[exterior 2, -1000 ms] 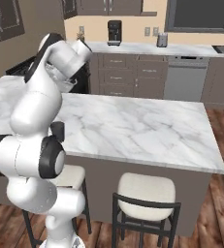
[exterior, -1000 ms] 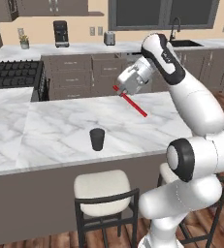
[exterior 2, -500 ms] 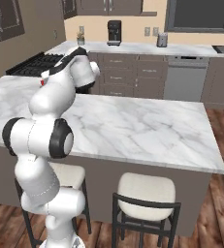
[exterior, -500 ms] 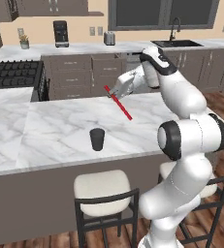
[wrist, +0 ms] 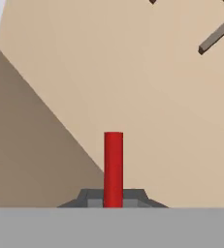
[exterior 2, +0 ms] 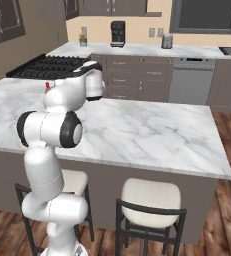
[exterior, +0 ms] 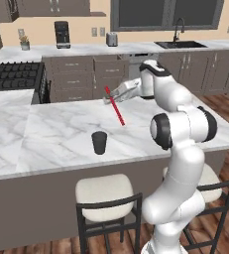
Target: Take a straw from the drawer in front and place it inside the glass cup on the dining counter.
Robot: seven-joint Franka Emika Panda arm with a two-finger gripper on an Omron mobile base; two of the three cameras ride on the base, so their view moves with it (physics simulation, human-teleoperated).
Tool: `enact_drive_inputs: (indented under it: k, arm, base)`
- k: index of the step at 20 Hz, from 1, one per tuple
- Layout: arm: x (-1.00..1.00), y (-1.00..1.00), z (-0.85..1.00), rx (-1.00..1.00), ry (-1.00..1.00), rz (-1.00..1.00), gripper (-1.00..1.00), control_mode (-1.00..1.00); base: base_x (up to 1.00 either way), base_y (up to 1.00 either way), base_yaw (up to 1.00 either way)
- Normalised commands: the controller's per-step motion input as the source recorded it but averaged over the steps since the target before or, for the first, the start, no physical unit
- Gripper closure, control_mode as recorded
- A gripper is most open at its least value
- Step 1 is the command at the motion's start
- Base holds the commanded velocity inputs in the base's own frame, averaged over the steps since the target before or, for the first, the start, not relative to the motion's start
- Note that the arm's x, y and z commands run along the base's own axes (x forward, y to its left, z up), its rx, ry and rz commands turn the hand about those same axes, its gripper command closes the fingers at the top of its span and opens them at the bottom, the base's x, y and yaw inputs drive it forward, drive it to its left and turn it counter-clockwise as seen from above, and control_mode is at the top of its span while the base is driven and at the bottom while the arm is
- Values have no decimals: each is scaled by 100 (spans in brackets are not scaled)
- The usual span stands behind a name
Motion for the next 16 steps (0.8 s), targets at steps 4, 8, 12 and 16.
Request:
enact_drive_inputs:
  k: [4, 8, 12, 16]
  arm:
    - [11, 0, -7, 35, -7, 11, 100, -100]
    - [0, 0, -3, 33, -12, 7, 100, -100]
    - [0, 2, -7, 23, -15, 3, 100, -100]
    - [0, 0, -15, 16, -19, 1, 100, -100]
  base:
    - [0, 0, 0]
    - [0, 0, 0]
    - [0, 0, 0]
    - [0, 0, 0]
